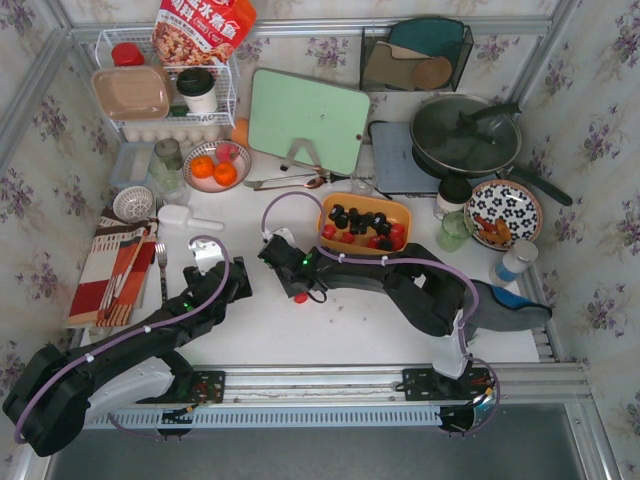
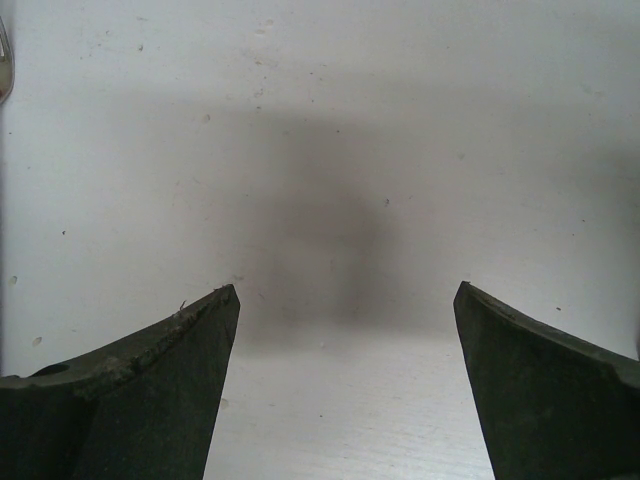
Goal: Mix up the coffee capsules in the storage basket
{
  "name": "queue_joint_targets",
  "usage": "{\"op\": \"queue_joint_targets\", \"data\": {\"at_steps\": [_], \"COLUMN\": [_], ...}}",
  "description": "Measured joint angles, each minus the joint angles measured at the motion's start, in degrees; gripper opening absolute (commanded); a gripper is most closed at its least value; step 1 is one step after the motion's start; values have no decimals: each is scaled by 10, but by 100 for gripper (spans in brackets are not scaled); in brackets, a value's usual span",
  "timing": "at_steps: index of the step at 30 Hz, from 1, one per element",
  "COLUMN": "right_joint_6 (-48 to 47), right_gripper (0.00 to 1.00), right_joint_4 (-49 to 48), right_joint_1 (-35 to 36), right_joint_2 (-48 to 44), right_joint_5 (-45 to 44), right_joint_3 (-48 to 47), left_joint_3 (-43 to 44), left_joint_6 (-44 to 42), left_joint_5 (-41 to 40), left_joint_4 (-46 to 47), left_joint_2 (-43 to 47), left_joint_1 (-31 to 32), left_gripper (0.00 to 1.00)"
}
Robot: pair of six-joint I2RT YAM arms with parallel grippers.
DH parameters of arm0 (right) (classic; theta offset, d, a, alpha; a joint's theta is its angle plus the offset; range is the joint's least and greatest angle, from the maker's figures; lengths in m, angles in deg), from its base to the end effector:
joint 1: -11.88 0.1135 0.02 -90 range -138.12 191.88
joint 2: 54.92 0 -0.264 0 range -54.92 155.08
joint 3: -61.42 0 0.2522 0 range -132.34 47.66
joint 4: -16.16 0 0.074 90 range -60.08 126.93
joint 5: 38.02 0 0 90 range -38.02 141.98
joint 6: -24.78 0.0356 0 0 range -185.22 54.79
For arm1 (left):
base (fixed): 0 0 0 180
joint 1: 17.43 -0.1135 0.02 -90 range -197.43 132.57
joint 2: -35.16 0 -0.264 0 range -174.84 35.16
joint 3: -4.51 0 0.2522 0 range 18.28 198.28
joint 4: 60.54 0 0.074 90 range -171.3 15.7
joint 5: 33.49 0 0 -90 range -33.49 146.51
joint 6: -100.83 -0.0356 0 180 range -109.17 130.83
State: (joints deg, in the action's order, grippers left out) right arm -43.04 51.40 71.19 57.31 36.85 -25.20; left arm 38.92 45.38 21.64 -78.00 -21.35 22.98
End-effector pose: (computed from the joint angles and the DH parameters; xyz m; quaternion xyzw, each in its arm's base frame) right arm 0.2122 0.3393 0.1542 -0.2740 0.9200 0.0663 0.2722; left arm 0.1560 -0.1061 0.1731 -0.0834 0.8685 -0.0323 0.4875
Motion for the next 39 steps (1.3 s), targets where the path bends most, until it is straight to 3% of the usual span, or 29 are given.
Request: {"op": "queue_joint_targets", "data": {"at_steps": [8,16,28,39], "right_joint_6": [-2,-2,-52,-117], "right_gripper": [16,14,13,12], "right_joint_4": [16,-3,-86,-163], "right_joint_1": [1,2,-2,-124], "right_joint_2": [-12,-76,-212,-337], "right_joint_5": [-5,-17,-166,-253], "right_joint_3": [5,21,89,145], "left_joint_3": [0,0,0,0], "left_joint_6": [0,0,0,0], "left_joint_5": [0,0,1,2], "left_joint_4": [0,0,0,0], "left_joint_2": [0,0,-6,-7], "left_joint_1": [0,0,0,0], "left_gripper": [91,91,91,91]}}
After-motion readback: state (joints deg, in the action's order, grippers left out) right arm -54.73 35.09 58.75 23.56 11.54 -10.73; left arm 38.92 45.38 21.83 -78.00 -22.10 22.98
